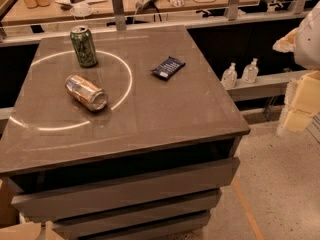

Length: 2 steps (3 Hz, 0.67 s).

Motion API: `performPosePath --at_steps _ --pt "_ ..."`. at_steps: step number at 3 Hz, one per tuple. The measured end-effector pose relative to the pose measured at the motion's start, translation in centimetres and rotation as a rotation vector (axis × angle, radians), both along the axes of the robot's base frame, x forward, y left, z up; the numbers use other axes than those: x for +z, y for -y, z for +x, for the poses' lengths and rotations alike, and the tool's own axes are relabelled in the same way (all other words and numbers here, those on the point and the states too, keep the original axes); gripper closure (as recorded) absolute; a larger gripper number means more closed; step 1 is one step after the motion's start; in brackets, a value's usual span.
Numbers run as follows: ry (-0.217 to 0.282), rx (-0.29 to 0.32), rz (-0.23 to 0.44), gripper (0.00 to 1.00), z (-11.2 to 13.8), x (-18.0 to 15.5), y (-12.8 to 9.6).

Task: Place orange can upright

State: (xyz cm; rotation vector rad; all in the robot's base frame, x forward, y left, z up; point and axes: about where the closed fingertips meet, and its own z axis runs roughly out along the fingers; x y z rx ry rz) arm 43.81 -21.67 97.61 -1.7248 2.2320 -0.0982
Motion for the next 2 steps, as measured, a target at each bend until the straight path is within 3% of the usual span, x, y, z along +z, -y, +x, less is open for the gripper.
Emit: performPosePath --at_steps 1,2 --pt "0.000 0.000 0.000 0.00 0.0 0.0 0.0" --pt "-0.010 0.017 0.045 0.00 1.5 0.4 -1.2"
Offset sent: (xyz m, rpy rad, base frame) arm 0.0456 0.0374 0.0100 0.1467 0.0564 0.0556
